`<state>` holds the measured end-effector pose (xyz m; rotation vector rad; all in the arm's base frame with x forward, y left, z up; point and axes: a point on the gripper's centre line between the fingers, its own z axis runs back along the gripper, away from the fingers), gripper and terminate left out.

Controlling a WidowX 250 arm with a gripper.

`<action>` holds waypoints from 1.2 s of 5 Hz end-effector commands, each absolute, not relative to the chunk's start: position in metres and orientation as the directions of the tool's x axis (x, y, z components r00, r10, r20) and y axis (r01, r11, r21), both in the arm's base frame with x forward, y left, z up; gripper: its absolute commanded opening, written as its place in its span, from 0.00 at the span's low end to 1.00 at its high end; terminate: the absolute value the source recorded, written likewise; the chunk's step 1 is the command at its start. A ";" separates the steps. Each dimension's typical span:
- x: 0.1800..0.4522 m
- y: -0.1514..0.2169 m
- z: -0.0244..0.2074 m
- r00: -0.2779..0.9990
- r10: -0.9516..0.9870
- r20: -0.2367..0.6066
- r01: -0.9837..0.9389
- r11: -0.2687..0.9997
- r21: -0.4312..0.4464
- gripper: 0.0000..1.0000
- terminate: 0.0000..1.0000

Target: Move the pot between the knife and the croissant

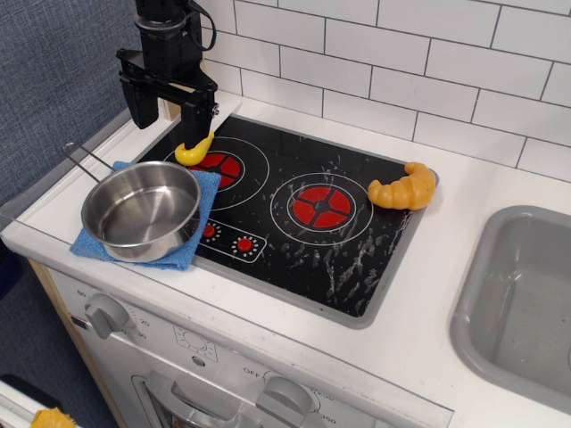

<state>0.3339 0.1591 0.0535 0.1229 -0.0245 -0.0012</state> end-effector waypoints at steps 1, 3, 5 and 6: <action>0.334 0.159 0.054 1.000 -0.003 0.024 0.000 0.992 0.123 1.00 0.00; 0.318 0.143 0.113 0.987 -0.035 0.157 0.009 0.987 0.162 1.00 0.00; 0.265 0.109 0.105 0.990 -0.066 0.128 0.053 0.994 0.097 1.00 0.00; 0.249 0.087 0.070 0.994 -0.108 0.031 0.106 0.992 0.071 1.00 0.00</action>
